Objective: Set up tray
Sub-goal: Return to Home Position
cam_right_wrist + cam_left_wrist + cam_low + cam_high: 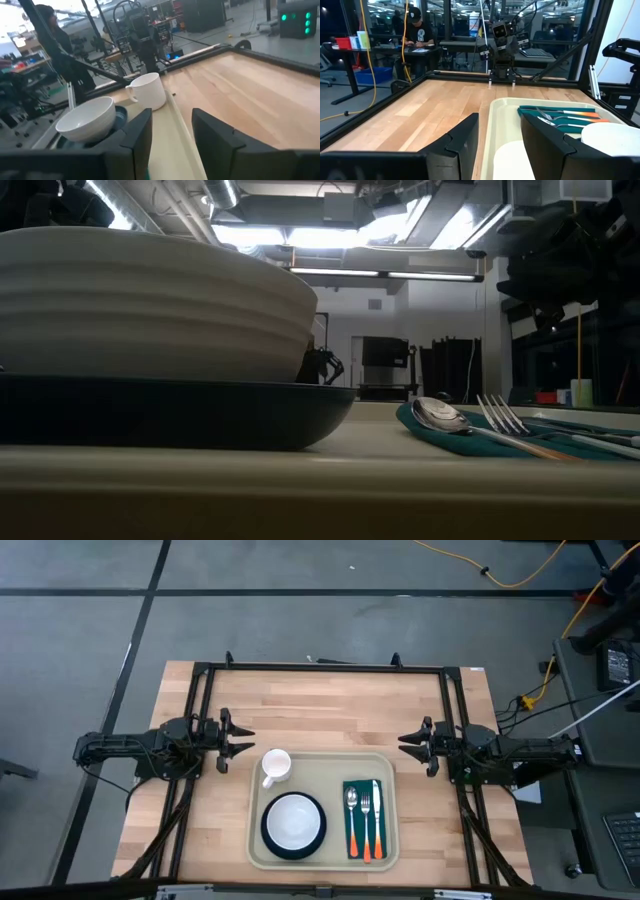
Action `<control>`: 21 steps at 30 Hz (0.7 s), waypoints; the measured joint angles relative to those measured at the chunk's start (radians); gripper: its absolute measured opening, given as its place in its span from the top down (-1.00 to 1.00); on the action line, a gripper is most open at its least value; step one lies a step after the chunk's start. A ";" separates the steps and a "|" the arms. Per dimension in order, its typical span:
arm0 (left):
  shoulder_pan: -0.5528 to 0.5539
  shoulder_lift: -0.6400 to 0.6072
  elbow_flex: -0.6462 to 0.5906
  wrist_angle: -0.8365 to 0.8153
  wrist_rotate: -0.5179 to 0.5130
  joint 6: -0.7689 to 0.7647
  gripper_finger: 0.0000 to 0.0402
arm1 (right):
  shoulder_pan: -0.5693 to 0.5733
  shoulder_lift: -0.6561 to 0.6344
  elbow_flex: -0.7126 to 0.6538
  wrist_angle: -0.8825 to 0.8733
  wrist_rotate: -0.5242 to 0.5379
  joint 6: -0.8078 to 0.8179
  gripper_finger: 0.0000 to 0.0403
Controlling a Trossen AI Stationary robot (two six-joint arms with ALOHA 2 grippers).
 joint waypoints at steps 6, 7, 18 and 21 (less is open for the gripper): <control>0.000 0.000 0.000 0.000 -0.001 0.000 0.29 | 0.000 0.000 0.000 0.000 -0.002 -0.121 0.28; 0.000 0.000 0.000 0.000 -0.001 0.000 0.29 | 0.000 0.000 0.000 0.000 -0.002 -0.121 0.28; 0.000 0.000 0.000 0.000 -0.001 0.000 0.29 | 0.000 0.000 0.000 0.000 -0.002 -0.109 0.28; 0.000 0.000 0.000 0.000 -0.001 0.000 0.29 | 0.000 0.000 0.000 0.000 -0.002 -0.109 0.28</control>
